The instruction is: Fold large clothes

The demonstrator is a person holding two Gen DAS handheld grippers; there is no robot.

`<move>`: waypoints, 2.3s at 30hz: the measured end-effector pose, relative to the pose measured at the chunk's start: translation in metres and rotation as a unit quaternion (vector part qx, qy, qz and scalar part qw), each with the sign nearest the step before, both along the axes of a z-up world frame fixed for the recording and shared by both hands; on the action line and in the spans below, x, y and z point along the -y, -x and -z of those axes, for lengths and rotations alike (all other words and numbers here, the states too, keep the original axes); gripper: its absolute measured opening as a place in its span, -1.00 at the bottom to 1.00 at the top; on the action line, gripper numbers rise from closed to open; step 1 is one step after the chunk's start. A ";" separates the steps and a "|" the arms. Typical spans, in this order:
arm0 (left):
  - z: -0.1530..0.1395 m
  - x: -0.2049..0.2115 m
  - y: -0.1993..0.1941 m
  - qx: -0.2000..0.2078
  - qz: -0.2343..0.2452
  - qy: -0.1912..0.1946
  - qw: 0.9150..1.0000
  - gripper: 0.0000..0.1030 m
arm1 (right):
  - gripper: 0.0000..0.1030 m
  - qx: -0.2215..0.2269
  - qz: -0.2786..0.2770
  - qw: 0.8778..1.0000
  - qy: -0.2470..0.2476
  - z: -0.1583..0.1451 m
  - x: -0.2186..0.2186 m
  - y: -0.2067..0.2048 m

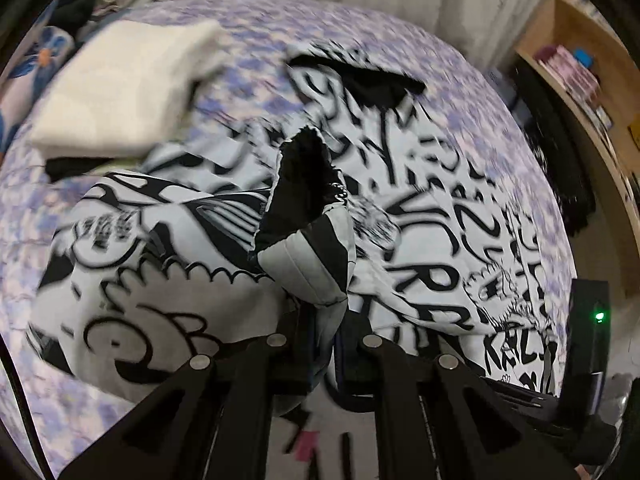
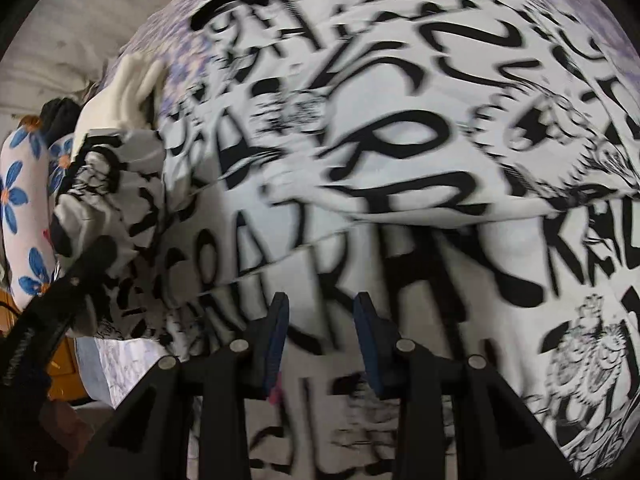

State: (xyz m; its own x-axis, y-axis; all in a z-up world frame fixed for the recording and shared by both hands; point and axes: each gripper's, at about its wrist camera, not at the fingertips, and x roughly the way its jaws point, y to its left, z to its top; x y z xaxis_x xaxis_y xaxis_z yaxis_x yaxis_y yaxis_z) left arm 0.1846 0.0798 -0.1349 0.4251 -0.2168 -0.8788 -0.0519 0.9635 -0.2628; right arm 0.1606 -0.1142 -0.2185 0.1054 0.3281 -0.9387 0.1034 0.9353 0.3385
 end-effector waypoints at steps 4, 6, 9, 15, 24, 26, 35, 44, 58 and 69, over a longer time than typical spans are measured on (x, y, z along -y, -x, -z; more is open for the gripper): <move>0.031 0.037 -0.008 -0.025 0.024 -0.009 0.999 -0.88 | -0.34 -0.009 0.014 1.000 0.006 0.010 0.031 -0.002; 0.044 0.045 -0.012 -0.042 0.031 -0.014 0.999 -0.88 | -0.34 -0.014 0.018 1.000 0.008 0.015 0.037 -0.004; 0.066 0.052 -0.015 -0.072 0.037 -0.007 0.997 -0.66 | -0.34 -0.020 0.016 1.000 0.008 0.021 0.045 -0.005; 0.065 0.040 -0.011 -0.091 0.032 0.050 0.994 0.26 | -0.34 -0.015 0.007 1.000 -0.001 0.019 0.049 -0.010; 0.012 0.010 0.005 -0.082 0.035 0.064 0.994 0.53 | 0.01 0.021 0.001 0.999 -0.049 -0.007 0.035 -0.026; 0.003 0.002 0.010 -0.080 0.029 0.051 0.995 0.53 | 0.05 0.025 0.001 0.997 -0.068 -0.012 0.031 -0.030; -0.018 -0.055 0.030 -0.065 -0.028 0.000 0.997 0.53 | 0.06 0.022 -0.043 0.996 -0.079 -0.013 -0.002 -0.049; -0.038 -0.105 0.041 -0.035 -0.061 0.047 0.996 0.53 | 0.06 0.015 -0.052 0.993 -0.108 -0.012 -0.020 -0.061; -0.027 -0.145 0.036 -0.041 -0.117 0.005 0.992 0.53 | -0.74 -0.034 -0.124 0.986 -0.103 0.039 -0.074 -0.055; 0.015 -0.142 0.020 -0.073 -0.102 -0.006 0.992 0.53 | -0.78 0.150 -0.171 0.972 -0.064 -0.082 -0.047 -0.073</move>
